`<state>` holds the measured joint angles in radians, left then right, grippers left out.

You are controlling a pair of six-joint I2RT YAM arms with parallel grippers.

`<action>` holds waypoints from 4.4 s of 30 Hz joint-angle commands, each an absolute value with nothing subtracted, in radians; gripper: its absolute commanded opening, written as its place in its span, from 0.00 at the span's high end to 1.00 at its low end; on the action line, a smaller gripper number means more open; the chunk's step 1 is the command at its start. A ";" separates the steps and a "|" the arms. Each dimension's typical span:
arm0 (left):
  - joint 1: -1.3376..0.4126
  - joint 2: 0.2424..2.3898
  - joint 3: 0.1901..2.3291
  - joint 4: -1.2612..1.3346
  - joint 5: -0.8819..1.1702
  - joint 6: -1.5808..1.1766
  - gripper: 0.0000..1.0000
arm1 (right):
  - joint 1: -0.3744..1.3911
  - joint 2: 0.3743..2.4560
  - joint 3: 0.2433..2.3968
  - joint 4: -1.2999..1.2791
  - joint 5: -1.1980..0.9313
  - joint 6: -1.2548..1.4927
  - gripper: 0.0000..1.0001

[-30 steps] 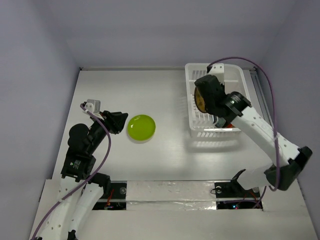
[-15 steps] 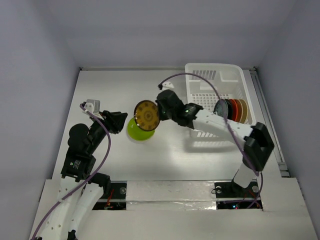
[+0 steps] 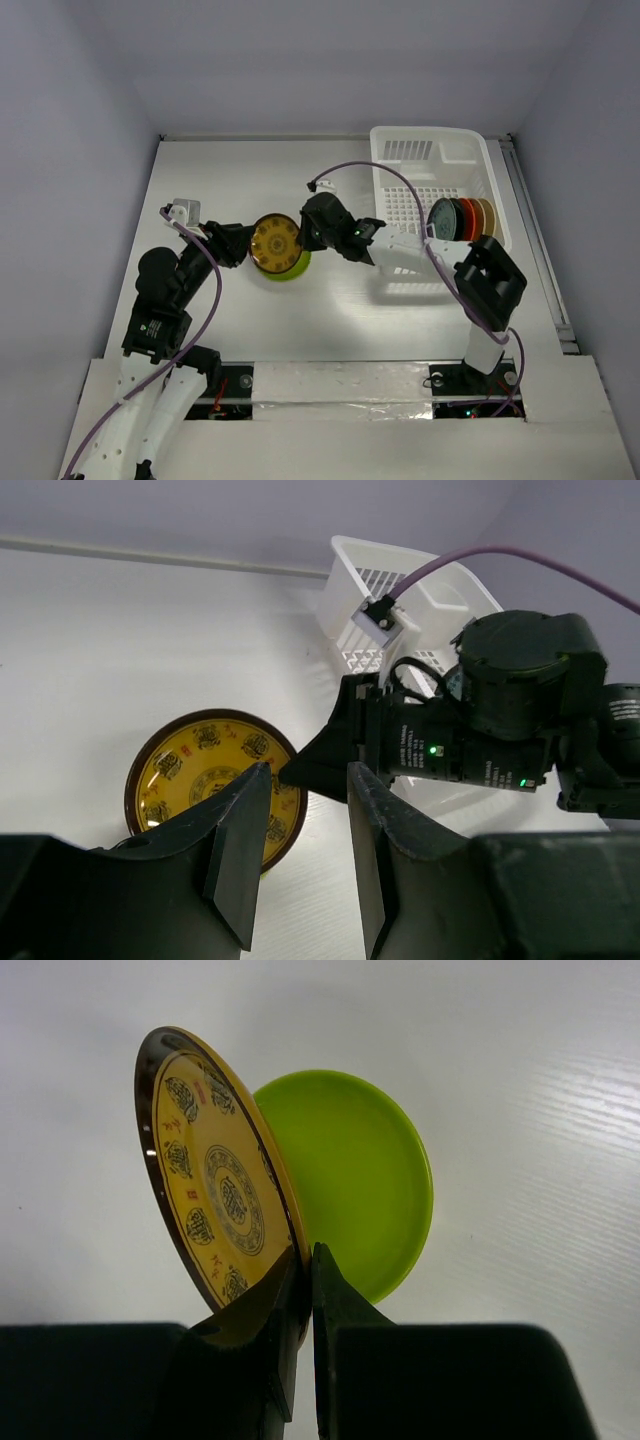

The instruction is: Unload the plates from the dish rack

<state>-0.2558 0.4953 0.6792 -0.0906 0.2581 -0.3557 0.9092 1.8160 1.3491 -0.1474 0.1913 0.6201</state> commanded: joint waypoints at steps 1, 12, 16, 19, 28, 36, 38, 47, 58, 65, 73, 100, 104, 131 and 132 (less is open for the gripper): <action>-0.259 0.497 0.716 -0.054 0.264 -0.354 0.67 | 0.907 1.854 1.342 -0.069 0.172 0.664 0.97; -0.259 0.489 0.716 -0.052 0.268 -0.354 0.66 | 0.907 1.833 1.312 -0.155 0.251 0.687 0.47; -0.259 0.488 0.716 -0.052 0.268 -0.354 0.66 | 0.907 1.784 1.301 -0.184 0.287 0.669 0.36; -0.259 0.486 0.716 -0.052 0.267 -0.354 0.66 | 0.907 1.699 1.301 -0.236 0.339 0.647 0.37; -0.259 0.480 0.716 -0.054 0.265 -0.354 0.77 | 0.767 1.337 1.195 -0.520 0.695 0.574 1.00; -0.268 0.477 0.719 -0.060 0.244 -0.356 1.00 | 0.378 1.135 1.051 -0.572 0.652 0.428 0.80; -0.268 0.479 0.719 -0.061 0.244 -0.354 0.97 | 0.347 1.170 1.069 -0.592 0.663 0.410 0.69; -0.278 0.472 0.723 -0.066 0.242 -0.354 0.70 | 0.307 1.290 1.095 -0.610 0.640 0.393 0.67; -0.296 0.466 0.724 -0.066 0.241 -0.353 0.69 | 0.307 1.431 1.193 -0.702 0.681 0.364 0.91; -0.296 0.459 0.724 -0.066 0.238 -0.353 0.69 | 0.327 1.462 1.292 -0.824 0.722 0.325 0.99; -0.305 0.454 0.723 -0.067 0.236 -0.351 0.68 | 0.406 1.496 1.356 -0.911 0.817 0.325 1.00; -0.305 0.459 0.723 -0.072 0.215 -0.351 0.52 | 0.827 1.526 1.402 -0.250 0.129 0.537 1.00; -0.305 0.457 0.724 -0.074 0.210 -0.351 0.52 | 0.850 1.672 1.434 -0.187 0.083 0.589 1.00; -0.296 0.465 0.719 -0.066 0.227 -0.353 0.52 | 0.850 1.640 1.324 -0.268 0.254 0.603 0.53; -0.296 0.462 0.719 -0.066 0.229 -0.353 0.52 | 0.850 1.609 1.318 -0.287 0.335 0.597 0.65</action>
